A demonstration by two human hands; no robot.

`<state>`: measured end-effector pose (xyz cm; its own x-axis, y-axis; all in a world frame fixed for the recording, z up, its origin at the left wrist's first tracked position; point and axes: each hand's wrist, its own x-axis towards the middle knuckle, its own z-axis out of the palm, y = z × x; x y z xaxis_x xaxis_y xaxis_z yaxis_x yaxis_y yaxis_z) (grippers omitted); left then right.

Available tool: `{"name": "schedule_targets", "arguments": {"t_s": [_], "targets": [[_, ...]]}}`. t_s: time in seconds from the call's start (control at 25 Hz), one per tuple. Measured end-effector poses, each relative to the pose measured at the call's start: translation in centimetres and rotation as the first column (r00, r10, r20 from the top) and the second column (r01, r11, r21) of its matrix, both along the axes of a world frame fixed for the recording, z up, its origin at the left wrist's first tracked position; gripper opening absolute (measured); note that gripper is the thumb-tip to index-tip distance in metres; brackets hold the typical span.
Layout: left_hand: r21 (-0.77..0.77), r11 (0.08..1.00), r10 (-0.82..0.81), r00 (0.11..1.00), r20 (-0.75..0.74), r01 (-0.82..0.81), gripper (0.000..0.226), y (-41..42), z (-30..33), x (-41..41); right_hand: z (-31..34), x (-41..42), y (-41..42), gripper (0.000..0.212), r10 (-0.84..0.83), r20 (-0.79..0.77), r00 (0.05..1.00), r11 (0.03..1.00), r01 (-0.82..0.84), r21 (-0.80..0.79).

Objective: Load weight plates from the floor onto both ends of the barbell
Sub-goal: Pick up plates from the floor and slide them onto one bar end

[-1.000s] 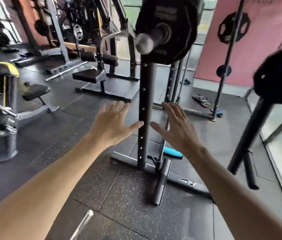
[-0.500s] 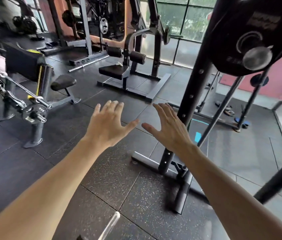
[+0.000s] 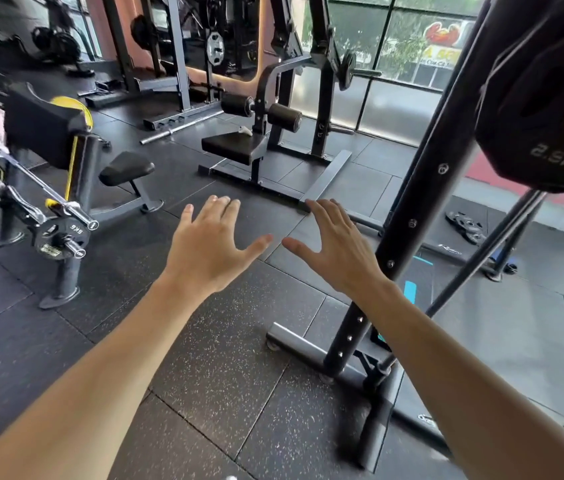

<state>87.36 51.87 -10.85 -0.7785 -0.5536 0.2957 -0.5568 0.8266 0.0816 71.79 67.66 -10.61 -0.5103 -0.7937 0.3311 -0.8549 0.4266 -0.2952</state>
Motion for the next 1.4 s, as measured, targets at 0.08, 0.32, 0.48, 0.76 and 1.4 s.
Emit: {"name": "schedule_targets", "arguments": {"t_s": [0.08,0.32,0.48,0.76,1.4], "targets": [[0.003,1.0,0.023,0.999,-0.024,-0.023,0.104,-1.9,-0.1,-1.9,0.1,-2.2,-1.6,0.09,0.007,0.004,1.0,1.0,-0.007,0.018],[0.034,0.998,0.05,0.999,-0.018,-0.049,0.103,-7.5,-2.0,-6.7,-0.7,-7.0,-8.1,0.088,0.03,-0.005,1.0,1.0,-0.03,0.002],[0.028,0.998,0.05,0.998,-0.031,-0.049,0.101,-12.6,-2.3,-10.1,-1.6,-10.5,-13.0,0.086,0.032,0.032,0.999,0.999,-0.031,-0.016],[0.03,0.999,-0.039,0.999,-0.018,0.039,0.104,-27.5,-3.6,-21.0,-3.9,-20.5,-26.7,0.087,-0.067,0.071,0.995,0.997,0.07,-0.039],[-0.028,0.959,-0.282,0.959,0.007,0.282,0.105,-54.6,2.2,-47.0,-0.9,-42.9,-51.6,0.088,-0.29,0.128,0.948,0.946,0.304,-0.114]]}}
